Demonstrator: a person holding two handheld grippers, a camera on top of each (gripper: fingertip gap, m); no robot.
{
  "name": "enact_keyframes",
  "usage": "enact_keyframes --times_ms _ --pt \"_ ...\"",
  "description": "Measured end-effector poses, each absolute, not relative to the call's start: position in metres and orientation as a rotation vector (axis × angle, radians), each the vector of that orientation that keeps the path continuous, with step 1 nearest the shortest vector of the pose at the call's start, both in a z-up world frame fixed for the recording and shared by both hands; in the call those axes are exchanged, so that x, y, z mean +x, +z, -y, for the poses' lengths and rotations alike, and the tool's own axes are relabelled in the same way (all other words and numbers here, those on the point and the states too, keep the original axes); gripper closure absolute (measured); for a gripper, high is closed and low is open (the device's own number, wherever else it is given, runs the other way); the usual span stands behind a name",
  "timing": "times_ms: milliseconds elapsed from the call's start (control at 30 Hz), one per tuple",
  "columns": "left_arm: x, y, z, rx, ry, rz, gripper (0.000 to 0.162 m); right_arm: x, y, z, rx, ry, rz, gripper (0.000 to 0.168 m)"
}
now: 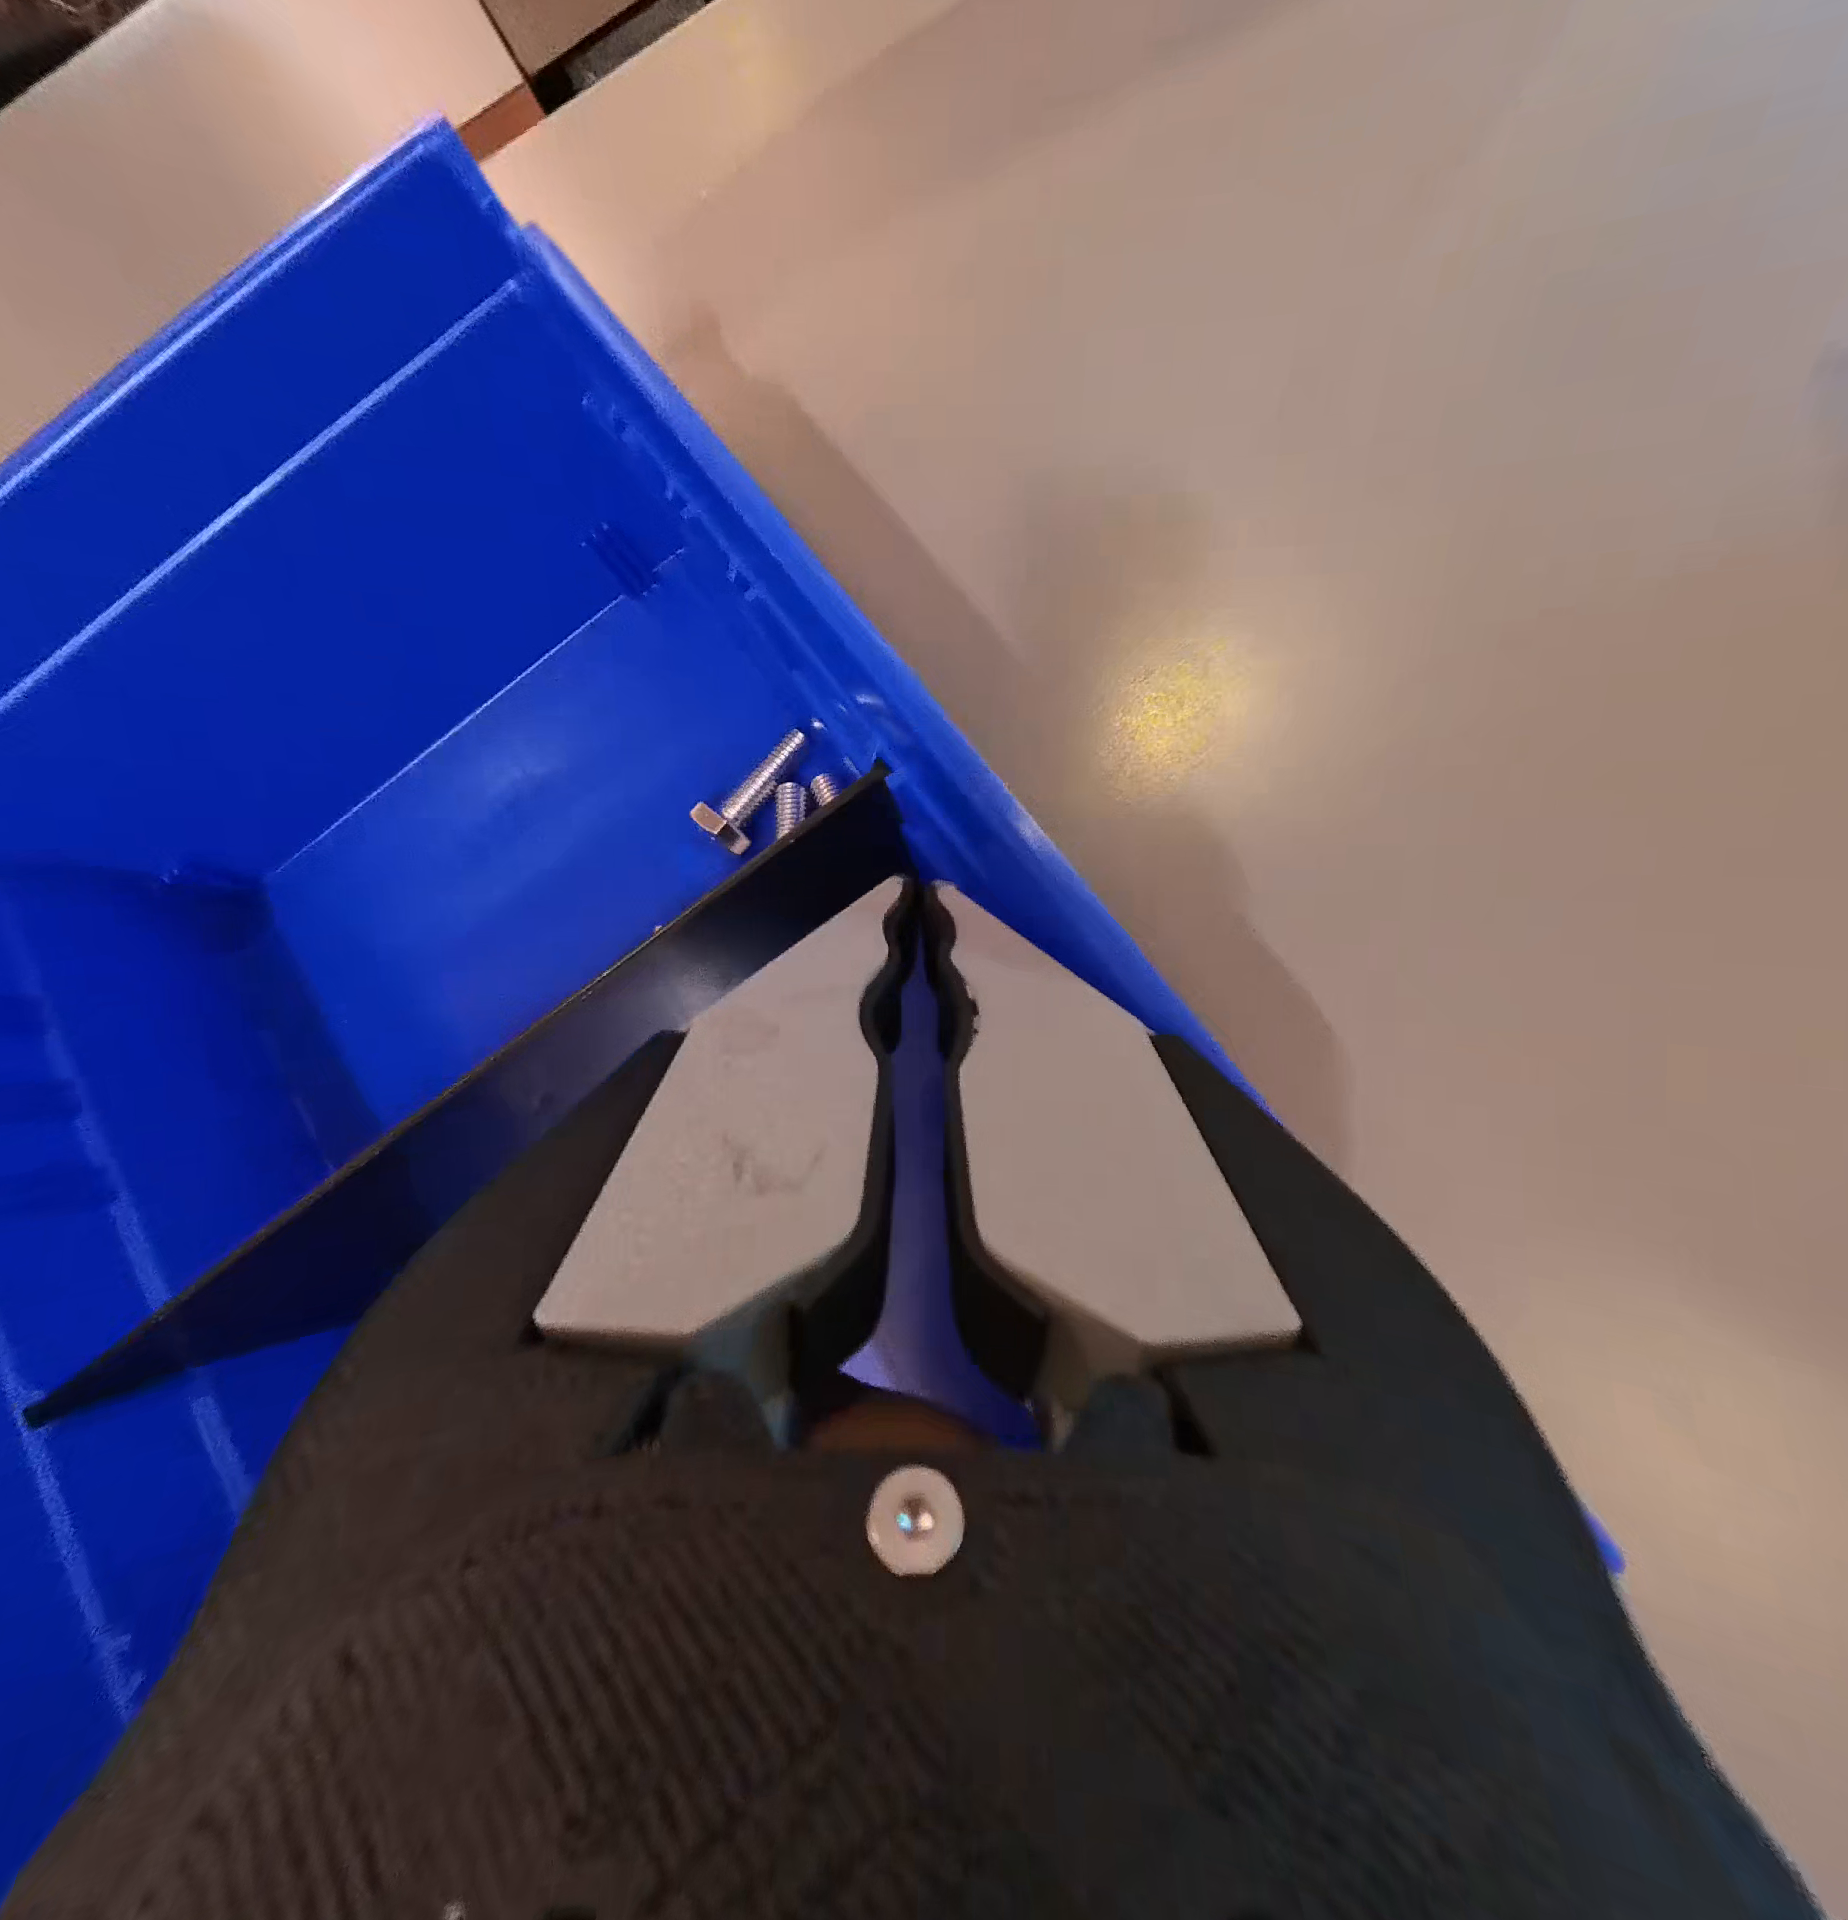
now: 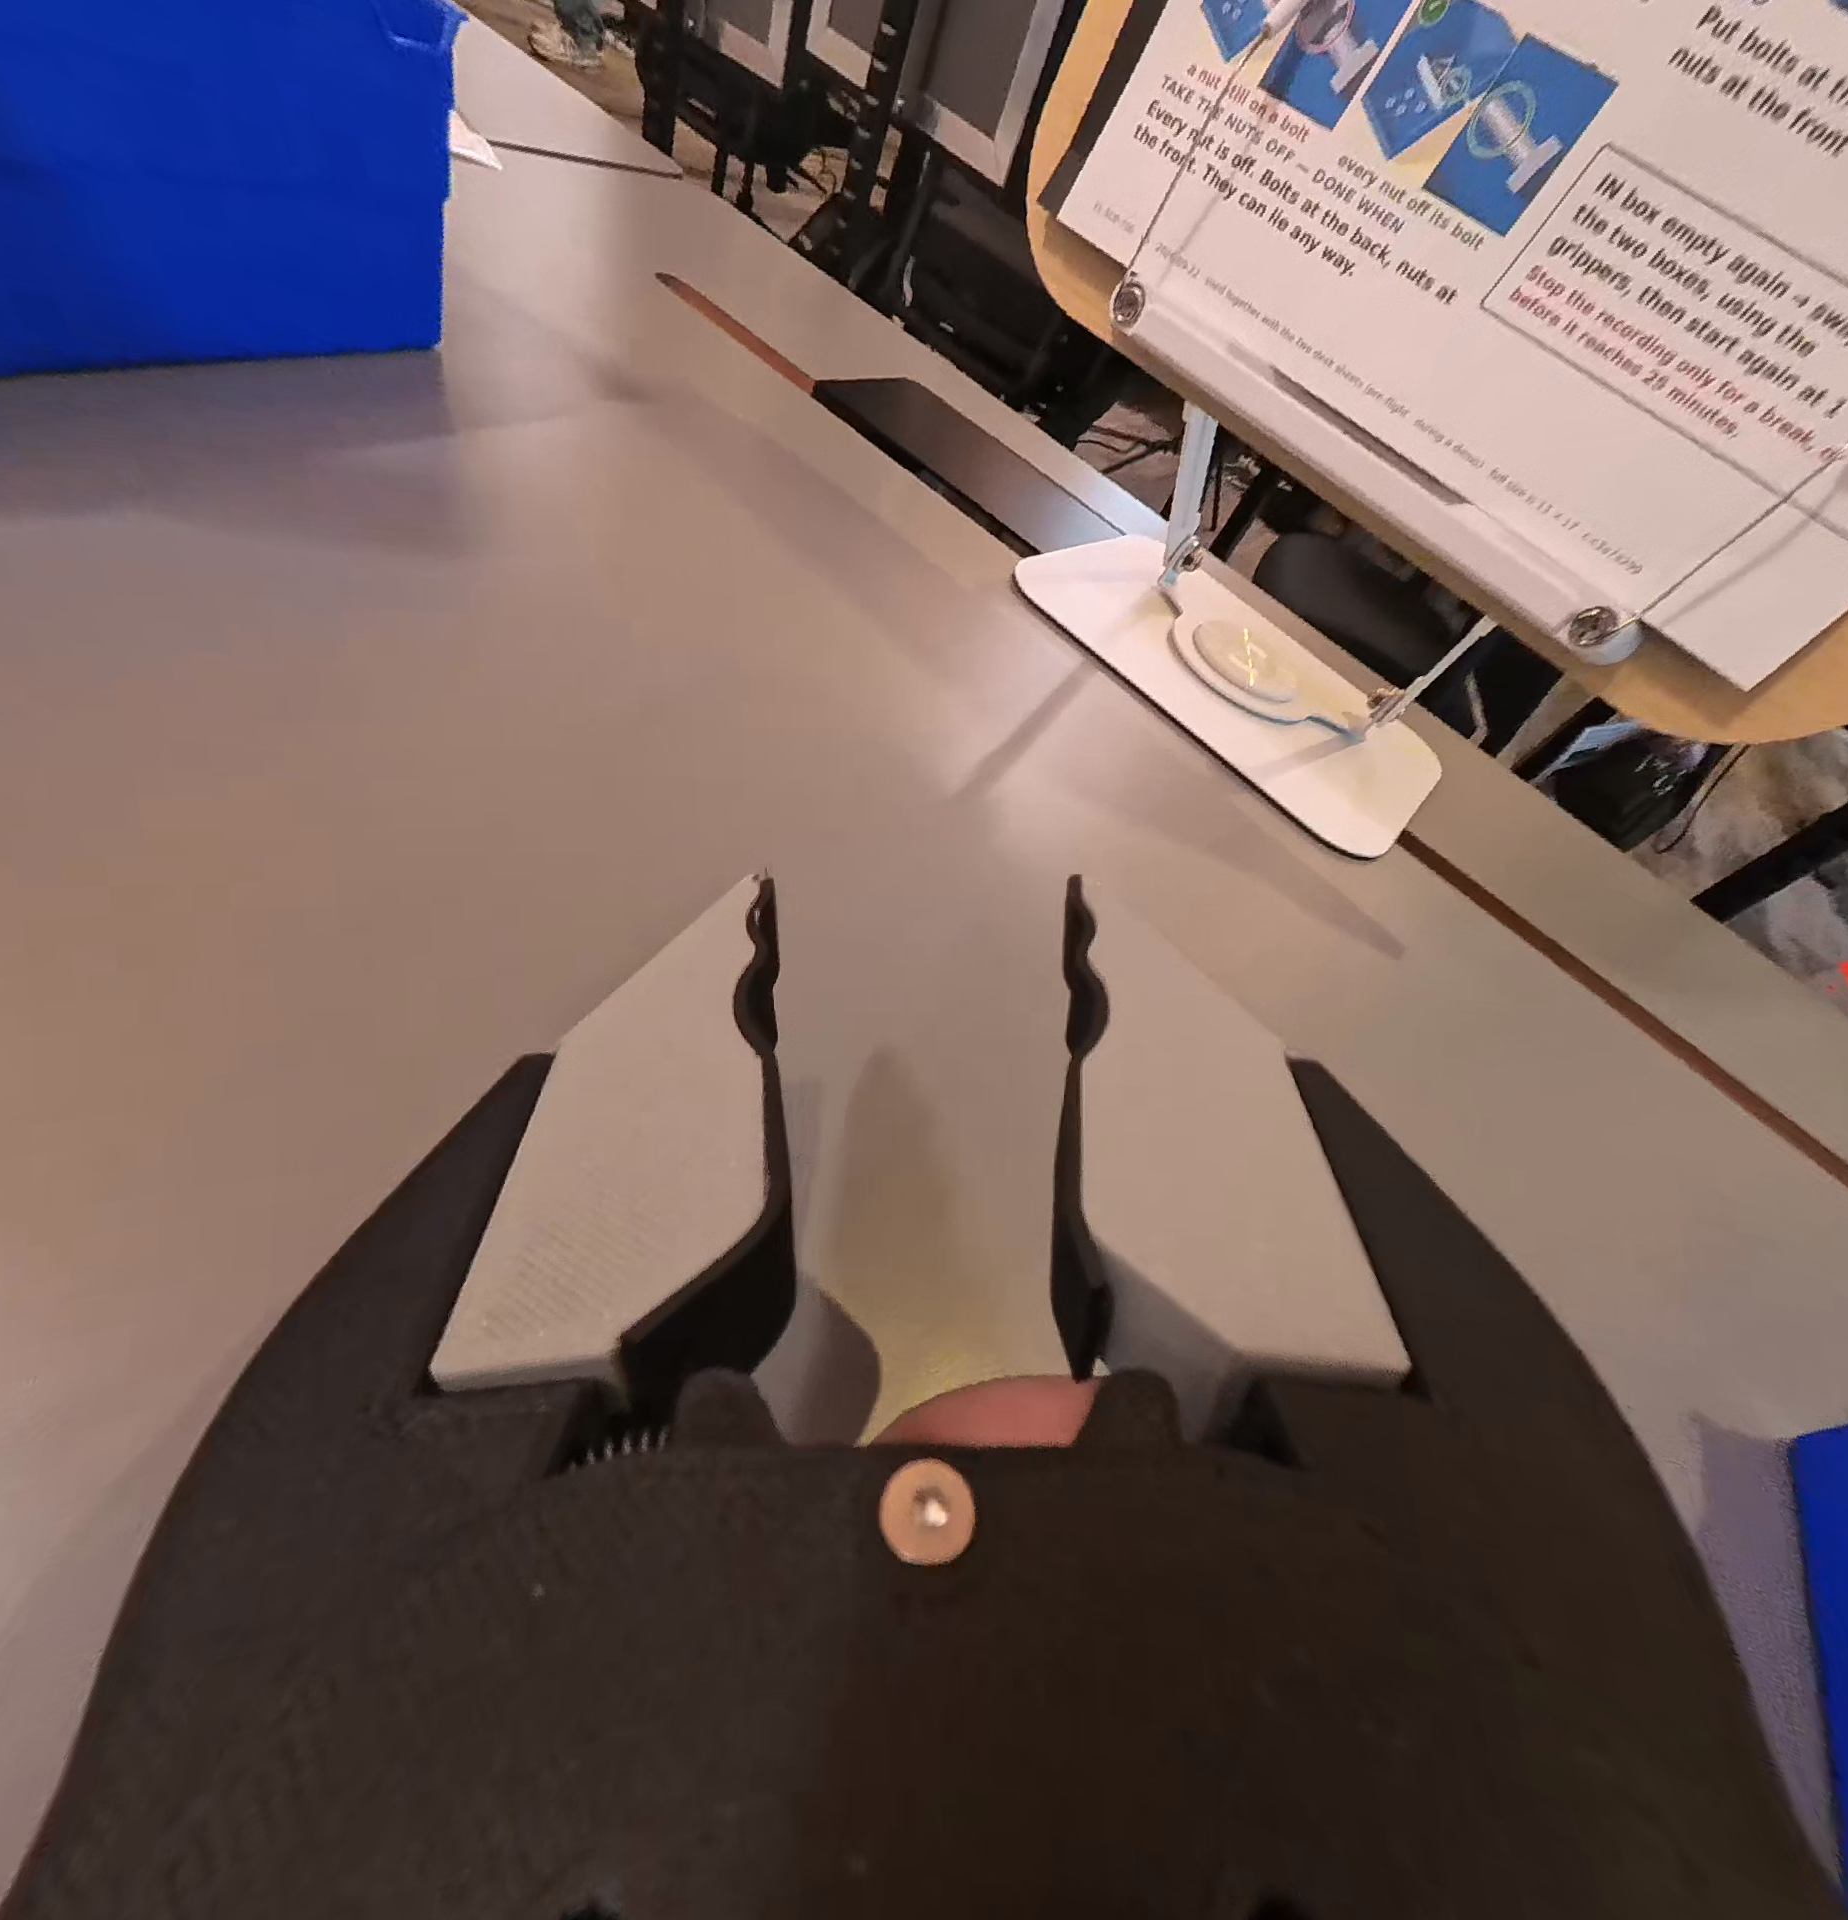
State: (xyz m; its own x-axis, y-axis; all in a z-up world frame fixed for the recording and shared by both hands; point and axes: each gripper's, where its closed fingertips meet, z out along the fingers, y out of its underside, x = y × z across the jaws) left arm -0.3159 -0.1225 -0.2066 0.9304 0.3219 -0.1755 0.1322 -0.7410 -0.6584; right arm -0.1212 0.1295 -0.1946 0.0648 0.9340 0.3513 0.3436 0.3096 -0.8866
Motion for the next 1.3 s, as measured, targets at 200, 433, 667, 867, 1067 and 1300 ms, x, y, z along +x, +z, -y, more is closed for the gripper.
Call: enact_keyframes --times_ms 200,433,667,867,1067,1300 --pt "-0.315 -0.190 0.138 -2.313 0.391 0.487 0.126 -0.119 -0.188 -0.135 -1.212 0.648 1.457 0.116" --pt "-0.302 -0.167 0.140 -2.287 0.391 0.688 0.128 -0.116 -0.179 -0.144 -1.226 0.655 1.412 0.117" --pt "-0.291 -0.142 0.135 -2.275 0.383 0.752 0.096 -0.110 -0.162 -0.143 -1.179 0.662 1.373 0.117" --pt "-0.275 -0.179 0.124 -2.418 0.324 0.729 0.112 -0.108 -0.150 -0.136 -1.139 0.681 1.358 0.118" --pt "-0.282 -0.190 0.120 -2.493 0.428 0.661 0.140 -0.108 -0.152 -0.137 -1.136 0.672 1.362 0.118" --pt "-0.264 -0.188 0.107 -2.445 0.312 0.629 0.157 -0.110 -0.157 -0.136 -1.136 0.656 1.379 0.118"
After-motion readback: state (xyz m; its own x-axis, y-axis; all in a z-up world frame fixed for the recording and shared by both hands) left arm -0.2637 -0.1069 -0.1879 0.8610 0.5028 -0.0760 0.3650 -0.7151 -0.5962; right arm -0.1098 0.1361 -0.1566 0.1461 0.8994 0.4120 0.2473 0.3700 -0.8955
